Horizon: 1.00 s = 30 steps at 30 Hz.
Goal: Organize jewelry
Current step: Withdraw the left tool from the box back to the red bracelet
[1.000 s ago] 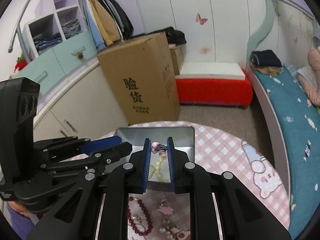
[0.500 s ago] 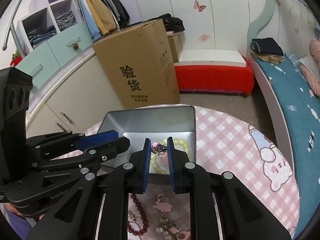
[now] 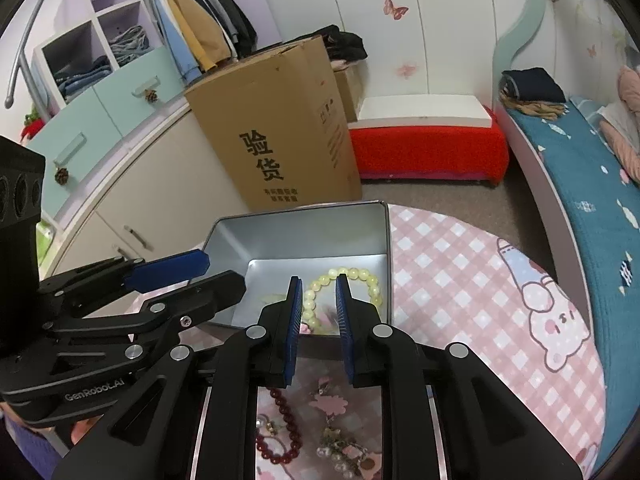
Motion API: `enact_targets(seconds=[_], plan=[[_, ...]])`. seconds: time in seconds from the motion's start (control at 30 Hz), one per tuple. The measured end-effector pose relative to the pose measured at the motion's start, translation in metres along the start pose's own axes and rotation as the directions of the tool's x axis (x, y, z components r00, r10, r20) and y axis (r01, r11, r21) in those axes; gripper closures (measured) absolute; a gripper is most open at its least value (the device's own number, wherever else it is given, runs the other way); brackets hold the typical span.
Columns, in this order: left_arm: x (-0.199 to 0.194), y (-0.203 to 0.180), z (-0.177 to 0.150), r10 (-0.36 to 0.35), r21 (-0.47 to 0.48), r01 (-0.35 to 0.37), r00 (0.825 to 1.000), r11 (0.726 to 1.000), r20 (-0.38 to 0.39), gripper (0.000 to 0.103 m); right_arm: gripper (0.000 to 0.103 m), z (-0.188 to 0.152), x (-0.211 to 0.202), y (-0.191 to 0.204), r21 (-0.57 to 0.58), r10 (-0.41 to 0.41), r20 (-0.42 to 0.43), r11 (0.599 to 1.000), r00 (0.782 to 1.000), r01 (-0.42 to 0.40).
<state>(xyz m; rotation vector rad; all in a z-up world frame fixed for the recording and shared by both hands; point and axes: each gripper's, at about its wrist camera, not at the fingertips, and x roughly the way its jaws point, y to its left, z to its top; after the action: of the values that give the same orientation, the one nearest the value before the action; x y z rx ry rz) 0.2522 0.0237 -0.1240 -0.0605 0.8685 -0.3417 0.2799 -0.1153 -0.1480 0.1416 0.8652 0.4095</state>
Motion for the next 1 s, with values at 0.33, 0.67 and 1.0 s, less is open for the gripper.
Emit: enact_targets(seconds=[0.33, 0.67, 1.0], plan=[[-0.037, -0.009, -0.013, 0.018, -0.007, -0.017, 0.996, 1.000, 0.084, 0.038, 0.056, -0.011, -0.043, -0.003, -0.003, -0.041, 0.067, 0.999, 0.997, 0.041], [-0.039, -0.001, -0.062, 0.089, -0.101, -0.084, 0.995, 0.991, 0.043, 0.037, 0.050, -0.064, -0.067, -0.032, 0.023, -0.108, 0.041, 0.994, 0.993, 0.107], [0.009, -0.005, -0.081, 0.136, -0.099, -0.143, 0.988, 0.985, -0.076, 0.039, 0.050, -0.108, -0.060, -0.060, 0.081, -0.104, -0.022, 0.991, 0.994, 0.106]])
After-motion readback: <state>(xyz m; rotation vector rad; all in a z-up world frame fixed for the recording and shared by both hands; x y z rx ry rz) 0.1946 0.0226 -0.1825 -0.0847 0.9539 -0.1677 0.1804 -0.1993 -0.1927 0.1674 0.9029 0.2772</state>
